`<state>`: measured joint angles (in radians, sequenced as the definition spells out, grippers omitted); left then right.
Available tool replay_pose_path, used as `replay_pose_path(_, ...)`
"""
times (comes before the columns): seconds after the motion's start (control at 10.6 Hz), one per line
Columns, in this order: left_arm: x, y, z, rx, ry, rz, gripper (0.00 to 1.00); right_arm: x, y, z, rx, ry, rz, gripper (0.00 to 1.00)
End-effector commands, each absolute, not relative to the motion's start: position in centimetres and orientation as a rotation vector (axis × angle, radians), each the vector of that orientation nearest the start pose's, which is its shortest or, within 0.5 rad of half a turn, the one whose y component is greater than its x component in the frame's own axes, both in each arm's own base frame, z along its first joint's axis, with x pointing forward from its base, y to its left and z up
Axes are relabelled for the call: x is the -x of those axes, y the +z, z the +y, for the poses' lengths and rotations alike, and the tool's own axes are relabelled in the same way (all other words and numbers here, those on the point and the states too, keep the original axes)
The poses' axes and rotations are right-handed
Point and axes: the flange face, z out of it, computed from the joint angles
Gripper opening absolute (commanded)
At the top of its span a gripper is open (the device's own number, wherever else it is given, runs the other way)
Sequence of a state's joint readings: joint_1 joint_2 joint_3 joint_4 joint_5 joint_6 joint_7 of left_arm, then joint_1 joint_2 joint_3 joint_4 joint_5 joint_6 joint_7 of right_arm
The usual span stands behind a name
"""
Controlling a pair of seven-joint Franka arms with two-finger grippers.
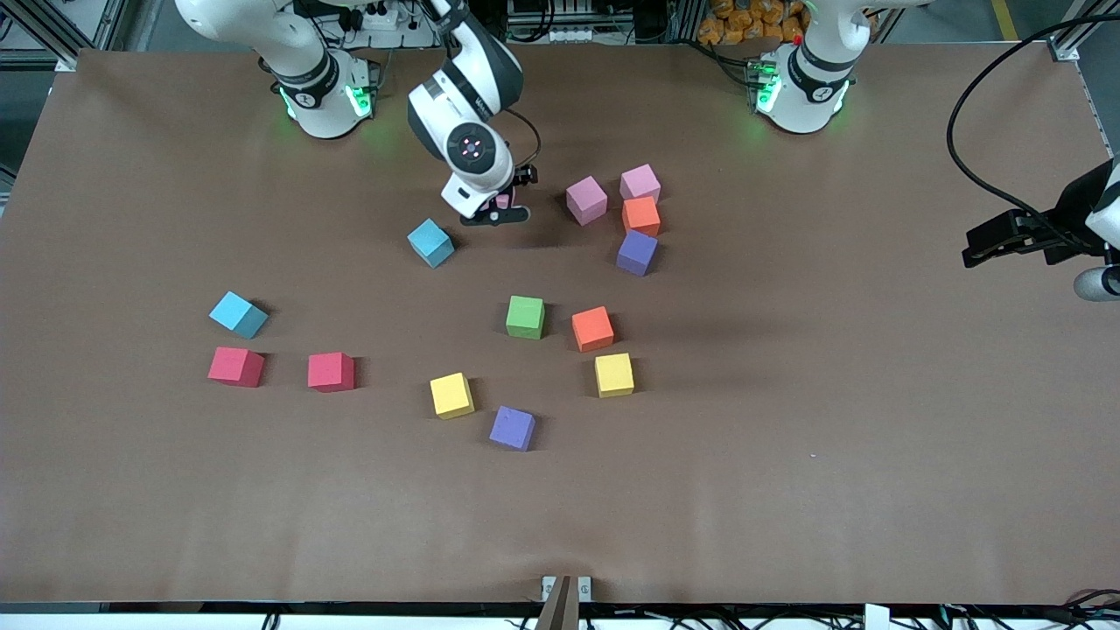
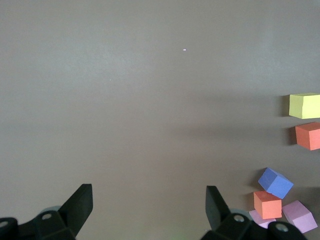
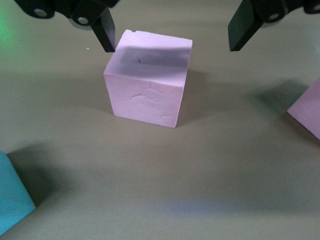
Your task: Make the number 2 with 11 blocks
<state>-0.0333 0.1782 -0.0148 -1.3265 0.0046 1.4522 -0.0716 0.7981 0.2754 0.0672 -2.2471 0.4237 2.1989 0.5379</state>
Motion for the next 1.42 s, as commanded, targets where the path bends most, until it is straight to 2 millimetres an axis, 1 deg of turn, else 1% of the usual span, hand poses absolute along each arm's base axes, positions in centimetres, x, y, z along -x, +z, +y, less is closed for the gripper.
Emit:
replay_pose_path(0.0, -59.2, 62.7, -3.1, 3.148, 0.095, -0.011, 1.00, -31.8, 22.7, 37.9, 2.995, 0.708, 0.048, 1.00)
replay_pose_path(0.19, -59.1, 62.8, -3.3, 3.148, 0.093, 0.006, 1.00, -31.8, 22.4, 37.9, 2.998, 0.713, 0.051, 1.00)
replay_pose_path(0.38, -58.9, 62.9, -3.0, 3.148, 0.088, 0.001, 1.00, -31.7, 21.9, 37.8, 3.001, 0.721, 0.052, 1.00)
replay_pose_path(0.66, -58.2, 62.3, -2.9, 3.150, 0.037, -0.002, 1.00, -31.6, 21.3, 37.7, 3.005, 0.727, 0.057, 1.00)
replay_pose_path(0.85, -58.2, 62.2, -3.7, 3.148, 0.044, -0.002, 1.00, -31.7, 20.6, 37.7, 3.010, 0.727, 0.064, 1.00)
replay_pose_path(0.95, -58.2, 62.1, -4.3, 3.149, 0.047, 0.007, 1.00, -31.4, 19.7, 37.7, 3.017, 0.737, 0.062, 1.00)
replay_pose_path(1.04, -58.1, 61.5, -5.2, 3.144, 0.068, 0.029, 1.00, -31.3, 19.1, 37.9, 3.021, 0.728, 0.061, 1.00)
replay_pose_path(1.14, -58.1, 60.6, -5.2, 3.142, 0.094, 0.029, 1.00, -31.2, 18.8, 37.9, 3.024, 0.727, 0.059, 1.00)
replay_pose_path(1.23, -58.0, 59.9, -5.8, 3.148, 0.112, 0.041, 1.00, -31.2, 18.7, 37.9, 3.025, 0.730, 0.060, 1.00)
replay_pose_path(1.32, -58.1, 59.6, -7.8, 3.153, 0.097, 0.096, 1.00, -31.3, 18.8, 37.8, 3.023, 0.727, 0.066, 0.81)
